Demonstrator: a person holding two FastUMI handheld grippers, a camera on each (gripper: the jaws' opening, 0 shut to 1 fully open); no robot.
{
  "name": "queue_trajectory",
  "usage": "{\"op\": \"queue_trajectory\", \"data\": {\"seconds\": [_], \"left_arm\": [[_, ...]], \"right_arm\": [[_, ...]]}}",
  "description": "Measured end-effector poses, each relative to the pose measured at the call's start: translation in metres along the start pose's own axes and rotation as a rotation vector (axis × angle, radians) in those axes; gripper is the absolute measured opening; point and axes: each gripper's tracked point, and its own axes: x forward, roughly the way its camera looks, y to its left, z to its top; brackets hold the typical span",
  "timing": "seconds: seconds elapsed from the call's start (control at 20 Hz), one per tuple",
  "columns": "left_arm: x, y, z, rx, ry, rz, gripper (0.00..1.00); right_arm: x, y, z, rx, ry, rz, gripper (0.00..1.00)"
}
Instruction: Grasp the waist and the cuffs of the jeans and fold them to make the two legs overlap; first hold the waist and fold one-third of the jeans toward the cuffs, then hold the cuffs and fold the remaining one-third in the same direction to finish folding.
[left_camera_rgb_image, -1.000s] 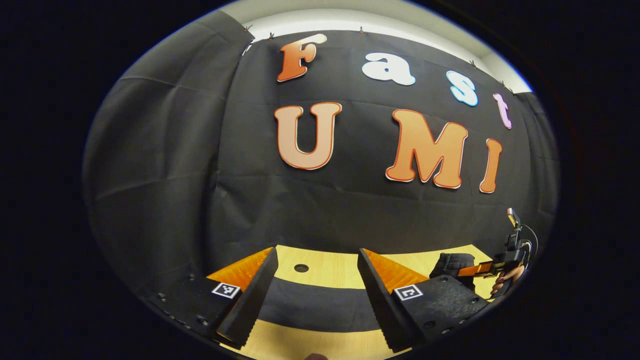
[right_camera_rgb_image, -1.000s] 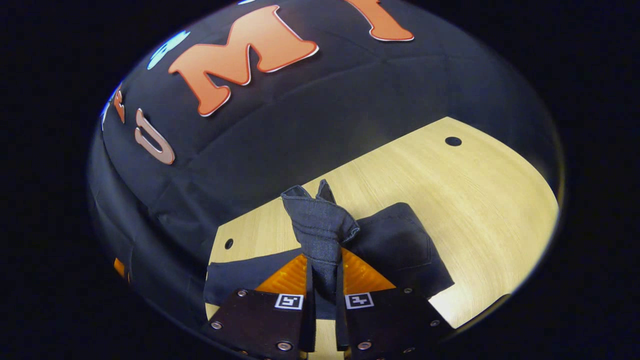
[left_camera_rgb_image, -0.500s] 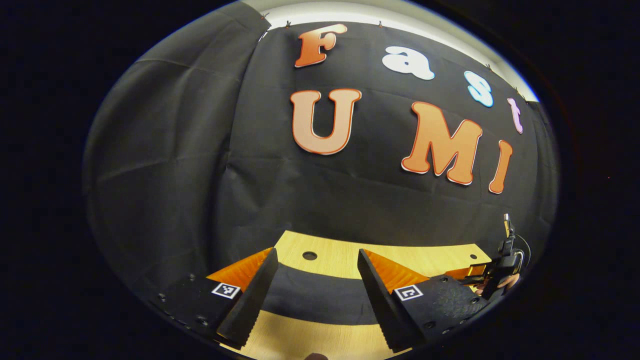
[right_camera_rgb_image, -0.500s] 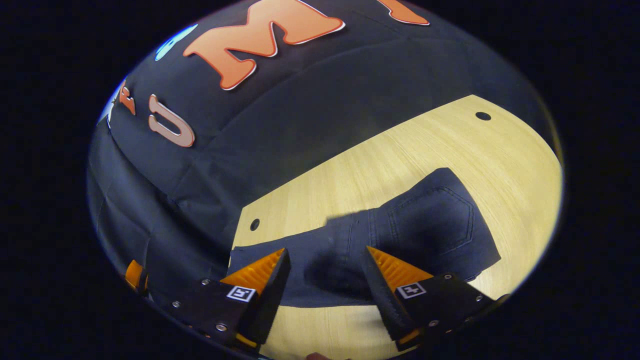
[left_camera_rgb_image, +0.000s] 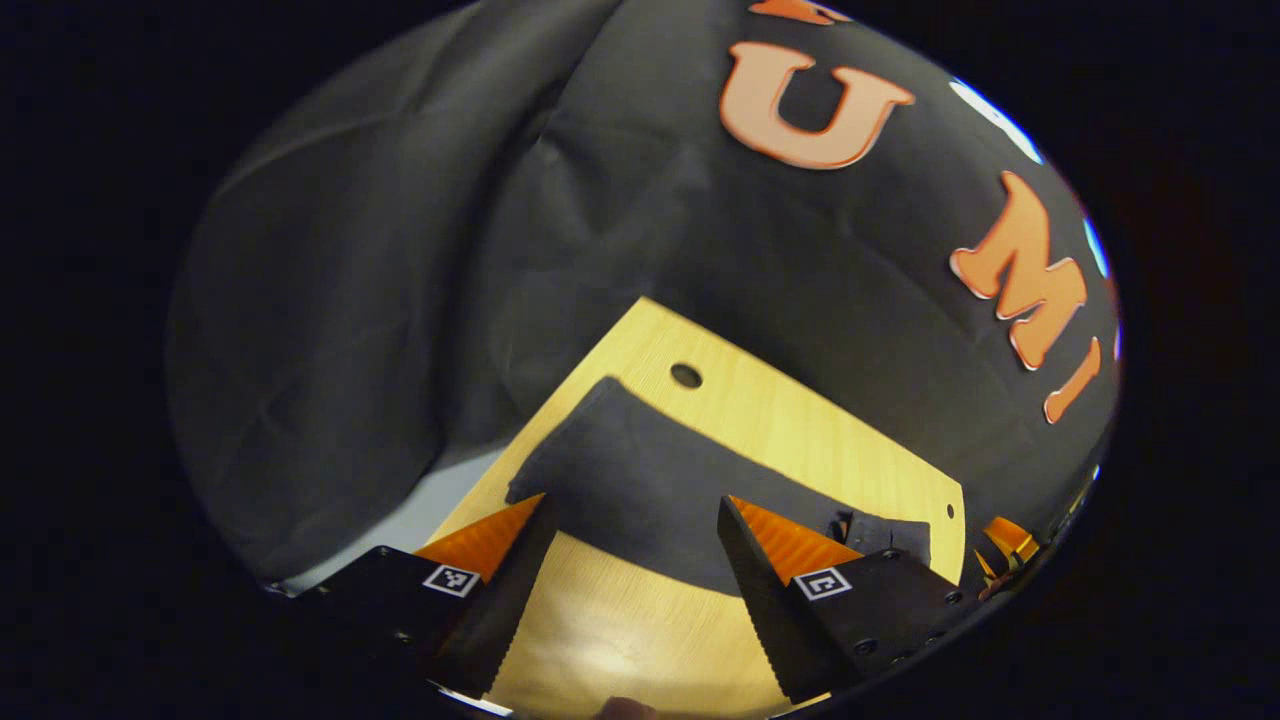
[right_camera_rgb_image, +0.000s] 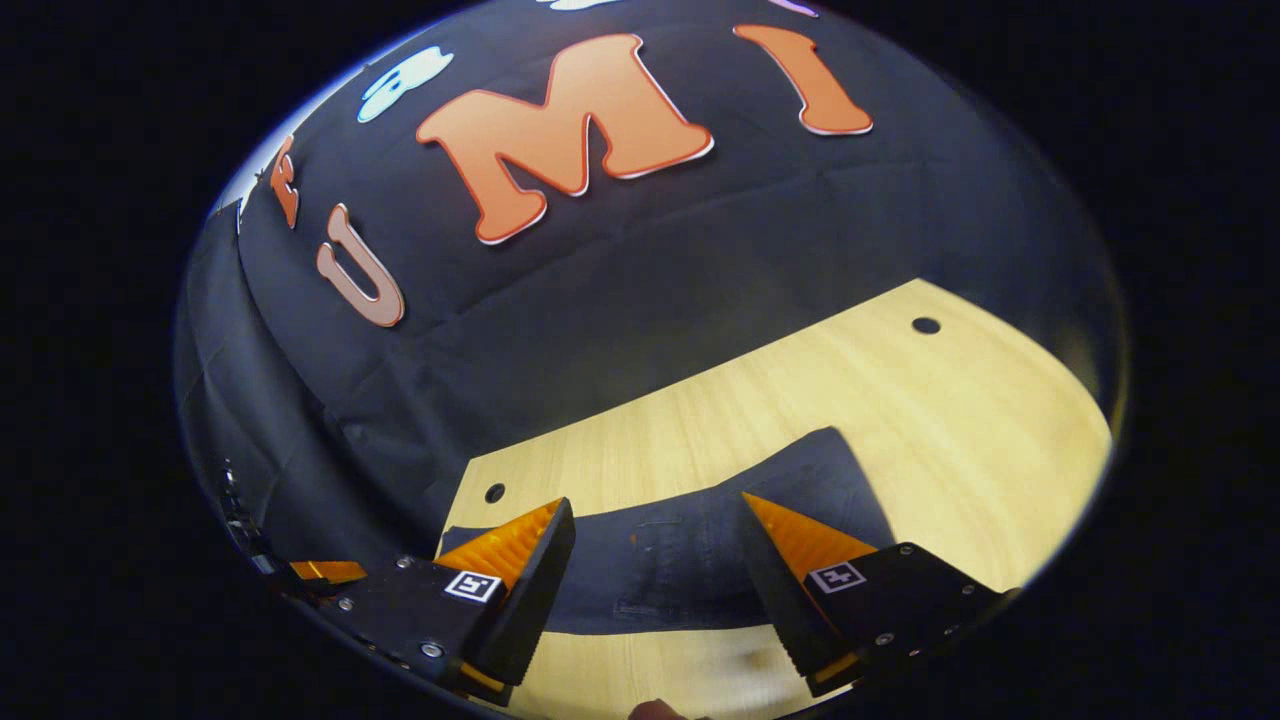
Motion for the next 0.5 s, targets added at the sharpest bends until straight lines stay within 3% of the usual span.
{"op": "queue_trajectory", "data": {"seconds": [0.4, 0.5], "left_arm": [[0.103, 0.052, -0.039, -0.204, 0.311, 0.132, 0.98], [0.121, 0.066, -0.052, -0.233, 0.366, 0.193, 0.99]], "right_arm": [[-0.079, -0.041, 0.018, -0.114, -0.127, -0.154, 0.97], [-0.096, -0.046, 0.018, -0.119, -0.144, -0.172, 0.97]]}}
